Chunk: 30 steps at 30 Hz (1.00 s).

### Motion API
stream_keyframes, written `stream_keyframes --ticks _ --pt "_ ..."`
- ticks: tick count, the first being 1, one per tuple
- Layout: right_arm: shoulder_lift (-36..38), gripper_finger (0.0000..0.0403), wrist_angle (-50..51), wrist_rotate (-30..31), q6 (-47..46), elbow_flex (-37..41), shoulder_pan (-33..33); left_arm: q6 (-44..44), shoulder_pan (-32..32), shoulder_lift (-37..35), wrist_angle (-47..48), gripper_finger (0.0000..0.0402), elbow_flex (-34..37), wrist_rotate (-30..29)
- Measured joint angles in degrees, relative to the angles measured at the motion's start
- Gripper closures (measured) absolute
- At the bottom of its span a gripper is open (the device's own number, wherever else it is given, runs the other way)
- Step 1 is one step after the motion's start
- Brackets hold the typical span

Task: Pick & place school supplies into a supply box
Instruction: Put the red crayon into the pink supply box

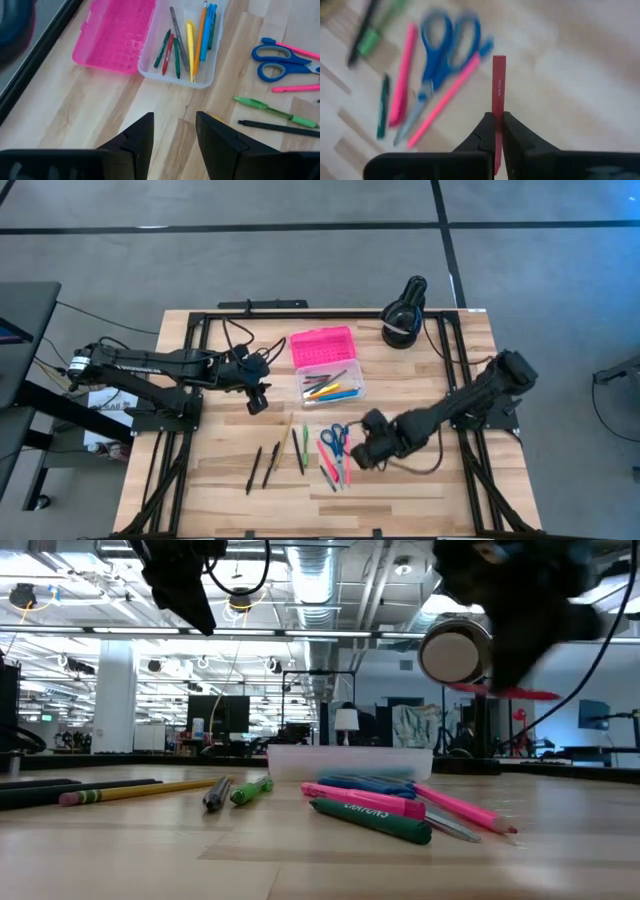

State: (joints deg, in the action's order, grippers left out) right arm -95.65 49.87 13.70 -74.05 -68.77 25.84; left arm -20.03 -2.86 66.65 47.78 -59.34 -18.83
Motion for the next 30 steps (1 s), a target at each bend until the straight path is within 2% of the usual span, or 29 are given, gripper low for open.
stream_keyframes --ticks 6,13,20,24,30 --pt "2.17 0.0402 -2.69 2.67 24.39 -0.07 -10.37 -0.79 -0.01 0.0 -1.78 0.026 -0.01 -0.07" --pt "-1.23 0.0403 -14.55 -3.37 53.98 -0.12 -23.57 -4.93 -0.04 0.0 -3.87 0.026 0.01 0.17" --pt "-6.71 0.0402 -19.52 -9.12 71.57 -0.12 -31.85 -9.1 -1.83 0.0 -6.69 0.026 0.01 -0.01" --pt "-9.27 0.0401 -21.3 -9.49 78.56 -0.17 -32.75 -11.04 -3.69 0.0 -7.78 0.026 0.01 -2.75" --pt "-10.67 0.0401 -22.54 -9.11 83.65 -3.09 -32.6 -14.94 -6.29 0.0 -8.07 0.026 0.01 -7.39"
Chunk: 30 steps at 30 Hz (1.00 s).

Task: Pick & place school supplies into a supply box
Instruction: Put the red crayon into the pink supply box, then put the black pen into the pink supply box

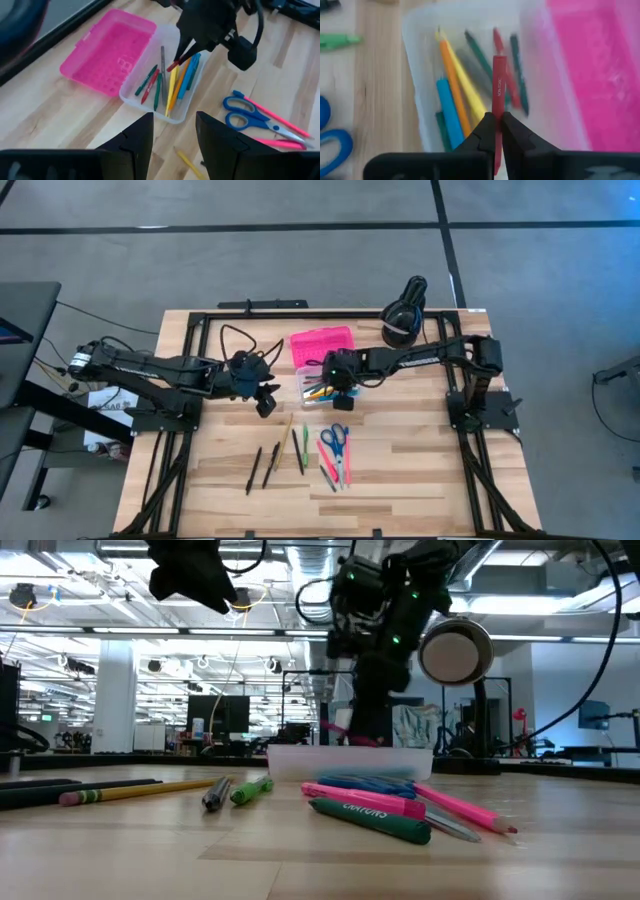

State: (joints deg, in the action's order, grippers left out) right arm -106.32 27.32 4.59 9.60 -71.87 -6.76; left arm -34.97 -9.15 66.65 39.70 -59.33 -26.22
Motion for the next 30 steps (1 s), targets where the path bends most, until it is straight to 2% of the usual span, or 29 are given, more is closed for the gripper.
stream_keyframes --ticks 6,13,17,21,30 --pt "0.04 0.0401 -0.66 1.29 3.46 -2.38 -0.71 -0.89 -0.91 0.0 -0.24 0.026 0.0 -3.07" --pt "-3.14 0.0401 -6.43 -0.48 4.42 -2.52 -1.69 -0.57 -0.91 0.0 -0.24 0.026 0.0 -3.15" --pt "-6.47 0.0398 -3.35 -0.46 3.9 -4.8 -1.26 -0.27 -0.91 0.0 -0.18 0.026 0.0 -3.02" --pt "-7.45 0.038 -2.25 2.96 3.52 -7.28 -0.66 -0.12 -0.91 0.0 0.35 0.026 0.0 -3.0" --pt "-7.45 0.0324 -0.95 2.83 0.58 -7.68 -1.49 -0.06 -0.91 0.0 0.89 0.026 0.0 -2.6"
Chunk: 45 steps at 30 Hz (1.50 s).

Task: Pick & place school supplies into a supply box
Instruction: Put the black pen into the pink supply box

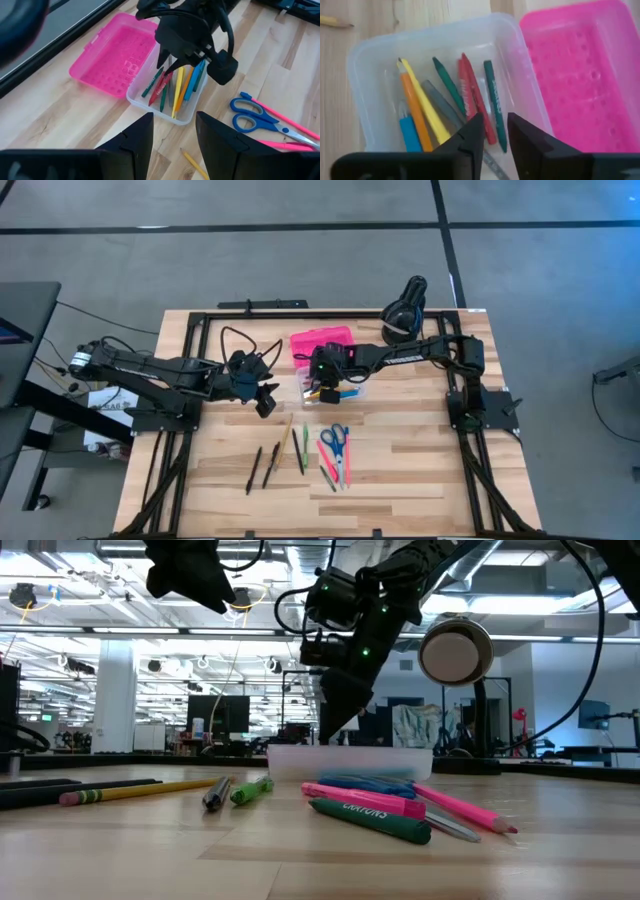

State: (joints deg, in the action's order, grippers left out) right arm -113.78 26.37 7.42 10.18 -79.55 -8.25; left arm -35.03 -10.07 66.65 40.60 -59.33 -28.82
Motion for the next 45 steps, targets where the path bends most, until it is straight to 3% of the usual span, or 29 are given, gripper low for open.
stream_keyframes --ticks 5,10,21,29,40,45 --pt "1.52 0.0304 2.07 0.07 -8.54 0.04 0.76 -1.81 -0.32 0.0 1.34 0.026 0.0 1.85" --pt "7.58 0.0301 2.12 0.61 -16.84 -0.02 2.5 -9.74 -2.14 0.0 8.08 0.026 0.0 4.78" --pt "20.54 0.0302 14.7 2.34 -33.14 0.0 10.88 -27.87 -12.24 -0.02 12.38 0.026 0.01 4.46" --pt "24.82 0.0302 23.57 14.79 -44.2 0.42 22.47 -44.02 -21.46 3.81 12.97 0.026 0.84 2.63" --pt "29.35 0.0302 26.88 21.55 -53.79 2.03 31.09 -63.76 -26.41 15.66 7.31 0.026 4.0 16.88" --pt "29.59 0.0302 28.3 21.7 -53.8 2.03 31.95 -66.22 -26.43 20.64 3.97 0.026 4.0 22.55"
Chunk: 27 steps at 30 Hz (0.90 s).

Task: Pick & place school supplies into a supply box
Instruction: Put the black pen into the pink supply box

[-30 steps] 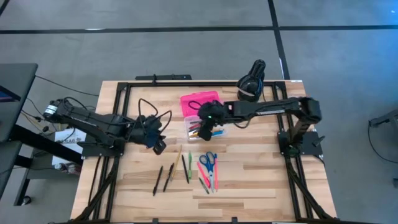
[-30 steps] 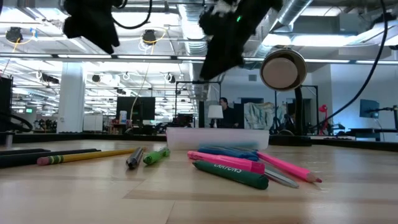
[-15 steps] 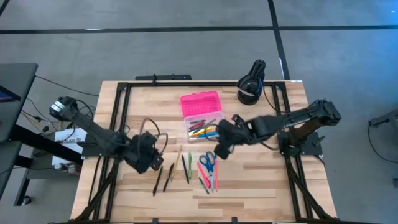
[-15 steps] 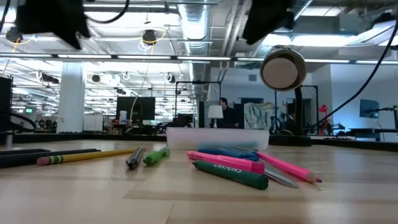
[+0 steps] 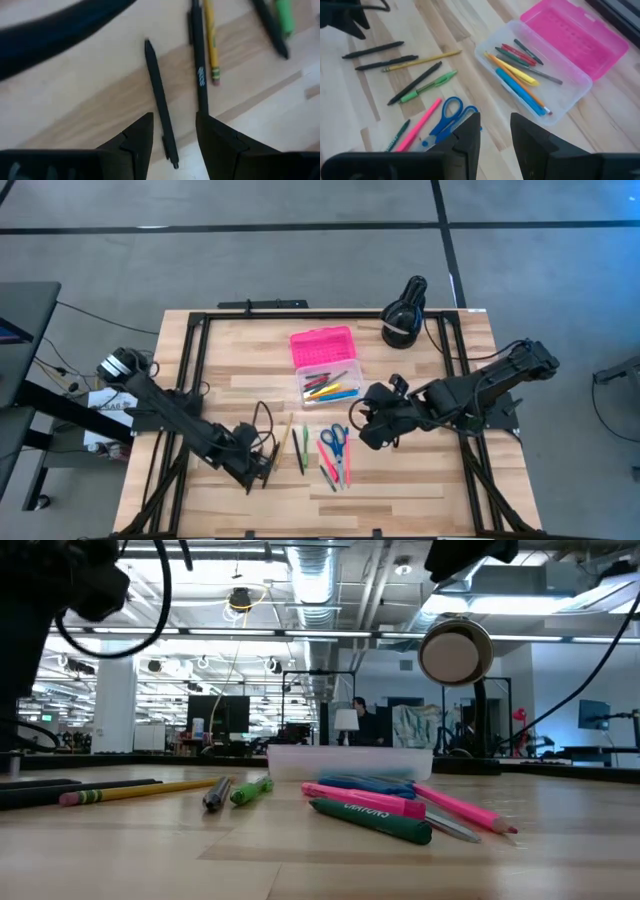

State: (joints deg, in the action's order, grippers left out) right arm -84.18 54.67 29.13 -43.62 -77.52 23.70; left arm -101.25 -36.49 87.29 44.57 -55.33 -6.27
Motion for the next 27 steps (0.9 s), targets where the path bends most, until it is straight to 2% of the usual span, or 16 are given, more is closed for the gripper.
stream_keyframes --ticks 7,13,27 --pt "-0.37 0.0302 1.69 -0.11 0.0 0.02 0.7 -0.16 0.0 5.43 -5.75 0.026 -0.02 1.59" --pt "-0.37 0.0302 1.93 -0.29 0.51 0.02 0.63 -0.11 0.01 6.51 -4.69 0.026 -0.02 2.12" --pt "-0.37 0.0302 2.13 -0.37 0.7 0.02 0.15 2.96 0.04 6.55 -1.39 0.026 -0.02 -1.43"
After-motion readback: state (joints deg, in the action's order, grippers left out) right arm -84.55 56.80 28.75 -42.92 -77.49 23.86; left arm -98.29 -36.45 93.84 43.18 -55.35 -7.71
